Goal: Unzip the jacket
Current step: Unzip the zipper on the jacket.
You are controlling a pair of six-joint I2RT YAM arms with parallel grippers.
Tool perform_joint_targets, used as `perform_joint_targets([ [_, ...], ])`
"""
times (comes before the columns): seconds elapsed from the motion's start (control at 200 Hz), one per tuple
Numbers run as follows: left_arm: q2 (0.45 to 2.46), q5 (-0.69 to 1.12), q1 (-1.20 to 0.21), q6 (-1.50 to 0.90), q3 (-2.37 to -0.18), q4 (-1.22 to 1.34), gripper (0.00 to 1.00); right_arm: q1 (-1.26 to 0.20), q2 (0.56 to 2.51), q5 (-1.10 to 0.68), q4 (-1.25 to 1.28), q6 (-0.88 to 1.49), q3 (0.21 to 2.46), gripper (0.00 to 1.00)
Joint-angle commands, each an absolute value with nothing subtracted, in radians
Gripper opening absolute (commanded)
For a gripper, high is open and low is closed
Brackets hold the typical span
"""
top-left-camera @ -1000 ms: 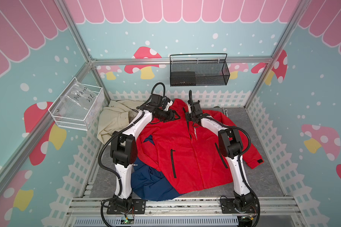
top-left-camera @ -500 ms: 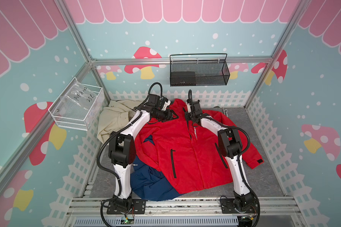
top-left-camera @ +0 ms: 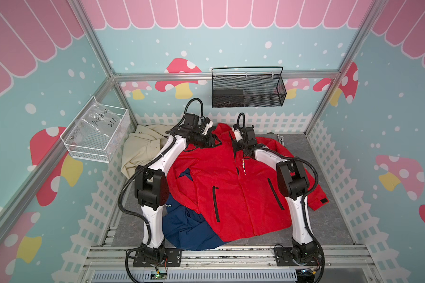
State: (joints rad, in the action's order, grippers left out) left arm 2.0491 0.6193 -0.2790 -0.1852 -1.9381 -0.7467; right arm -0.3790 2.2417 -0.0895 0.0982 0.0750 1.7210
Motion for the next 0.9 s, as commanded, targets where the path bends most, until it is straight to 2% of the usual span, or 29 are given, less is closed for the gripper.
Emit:
perform_joint_targets([
  [0.0,2.007,0.594,-0.282,-0.117,-1.938,-0.775,0.63,-0.377,2.122,-0.186,0.274,0.037,1.63,0.0],
  [0.275,1.987,0.603,-0.276,0.171,-1.991,-0.776,0.64,-0.361,1.944,-0.354,0.63,-0.012,1.328,0.0],
  [0.605,1.971,0.797,-0.233,0.81,-1.974,-0.753,0.64,-0.293,1.825,-0.589,0.84,-0.039,1.147,0.0],
  [0.896,2.083,0.886,-0.248,0.854,-2.113,-0.589,0.64,-0.282,1.775,-0.714,1.02,-0.084,1.035,0.0],
])
